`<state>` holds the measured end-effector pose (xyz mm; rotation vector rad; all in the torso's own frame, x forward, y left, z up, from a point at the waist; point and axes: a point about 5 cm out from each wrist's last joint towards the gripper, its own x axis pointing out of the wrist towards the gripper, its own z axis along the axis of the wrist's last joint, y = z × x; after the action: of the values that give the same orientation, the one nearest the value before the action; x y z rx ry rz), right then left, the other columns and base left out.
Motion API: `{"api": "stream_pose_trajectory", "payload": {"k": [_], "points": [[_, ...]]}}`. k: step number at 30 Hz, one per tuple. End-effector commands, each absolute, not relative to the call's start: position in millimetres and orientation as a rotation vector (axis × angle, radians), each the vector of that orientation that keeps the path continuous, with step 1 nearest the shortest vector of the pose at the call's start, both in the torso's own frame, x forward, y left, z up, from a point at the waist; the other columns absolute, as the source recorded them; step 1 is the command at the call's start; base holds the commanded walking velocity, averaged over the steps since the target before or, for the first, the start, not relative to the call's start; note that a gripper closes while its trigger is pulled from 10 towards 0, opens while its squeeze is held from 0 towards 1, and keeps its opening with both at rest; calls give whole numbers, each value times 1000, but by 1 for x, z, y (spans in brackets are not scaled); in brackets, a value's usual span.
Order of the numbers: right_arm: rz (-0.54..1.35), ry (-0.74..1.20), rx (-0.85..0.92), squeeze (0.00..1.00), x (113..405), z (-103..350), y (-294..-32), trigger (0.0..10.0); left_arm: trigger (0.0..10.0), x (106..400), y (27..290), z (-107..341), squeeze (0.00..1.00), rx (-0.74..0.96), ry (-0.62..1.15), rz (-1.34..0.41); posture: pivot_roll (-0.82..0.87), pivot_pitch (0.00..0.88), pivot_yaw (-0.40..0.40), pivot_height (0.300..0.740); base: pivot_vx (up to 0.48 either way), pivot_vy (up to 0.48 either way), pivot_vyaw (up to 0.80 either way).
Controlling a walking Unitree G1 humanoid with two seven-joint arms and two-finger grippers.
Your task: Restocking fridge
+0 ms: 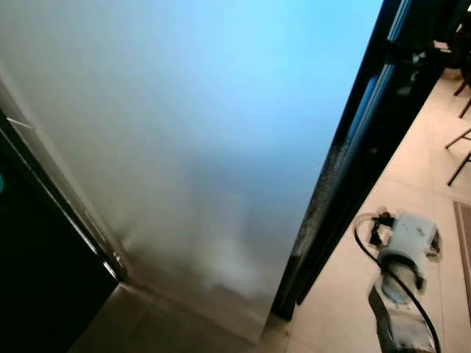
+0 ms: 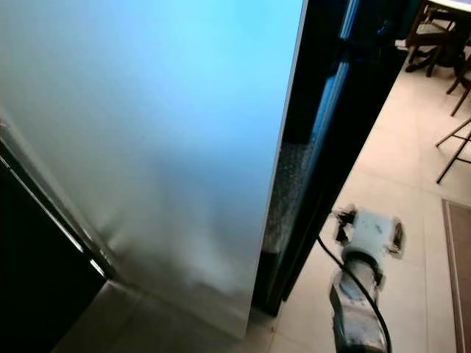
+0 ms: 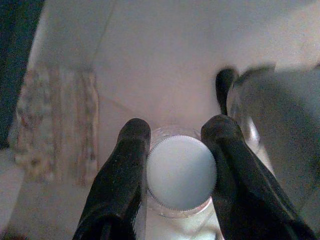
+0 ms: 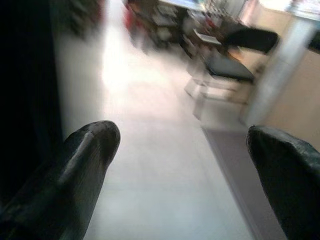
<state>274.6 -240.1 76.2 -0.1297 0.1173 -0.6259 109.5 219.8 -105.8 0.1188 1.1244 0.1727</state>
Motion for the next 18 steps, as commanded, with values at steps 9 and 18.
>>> {"api": "stream_pose_trajectory", "payload": {"k": [9, 18], "points": [[-222, 173, -110, 0, 236, 77, -178, 10000, 10000, 75, 223, -112, 0, 136, 1168, 182, -96, 0, -32, 740, 0, 0, 0], [-250, 122, -47, 1000, 250, 96, -167, 10000, 10000, 66, 229, -112, 0, 145, 1181, 196, -90, 0, 4, 740, 0, 0, 0]]}}
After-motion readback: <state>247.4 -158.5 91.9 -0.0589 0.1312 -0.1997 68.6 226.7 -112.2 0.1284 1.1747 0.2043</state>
